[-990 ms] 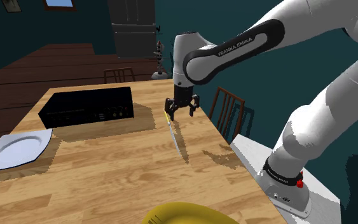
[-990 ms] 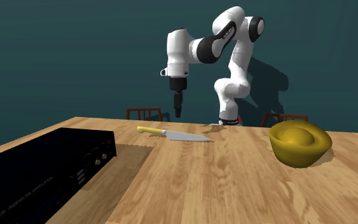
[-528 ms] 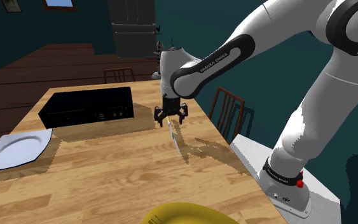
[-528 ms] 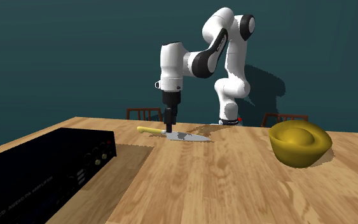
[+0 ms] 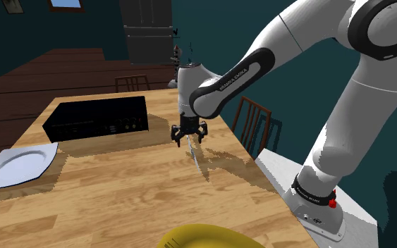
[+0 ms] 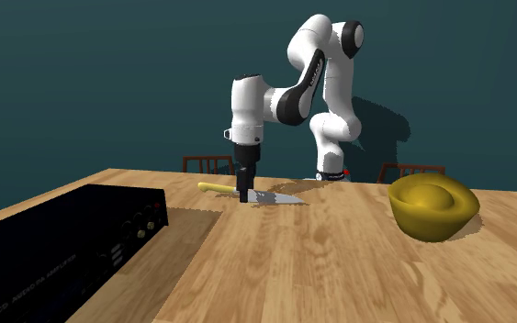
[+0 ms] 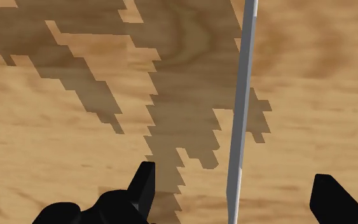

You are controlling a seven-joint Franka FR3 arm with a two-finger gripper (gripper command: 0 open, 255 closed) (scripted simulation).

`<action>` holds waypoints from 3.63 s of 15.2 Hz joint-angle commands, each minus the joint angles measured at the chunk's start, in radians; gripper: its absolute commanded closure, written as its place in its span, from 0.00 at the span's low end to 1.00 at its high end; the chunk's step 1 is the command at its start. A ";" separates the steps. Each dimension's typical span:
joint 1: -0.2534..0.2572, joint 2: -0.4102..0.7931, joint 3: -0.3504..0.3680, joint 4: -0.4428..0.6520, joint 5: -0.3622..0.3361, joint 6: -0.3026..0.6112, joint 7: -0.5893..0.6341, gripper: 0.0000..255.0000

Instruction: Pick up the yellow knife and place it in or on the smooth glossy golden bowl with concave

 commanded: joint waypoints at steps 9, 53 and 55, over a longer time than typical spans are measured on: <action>0.000 0.001 0.000 -0.001 -0.001 0.003 0.001 1.00; 0.057 -0.308 0.024 0.164 0.131 -0.452 0.011 1.00; 0.080 -0.345 0.047 0.137 0.153 -0.457 0.045 1.00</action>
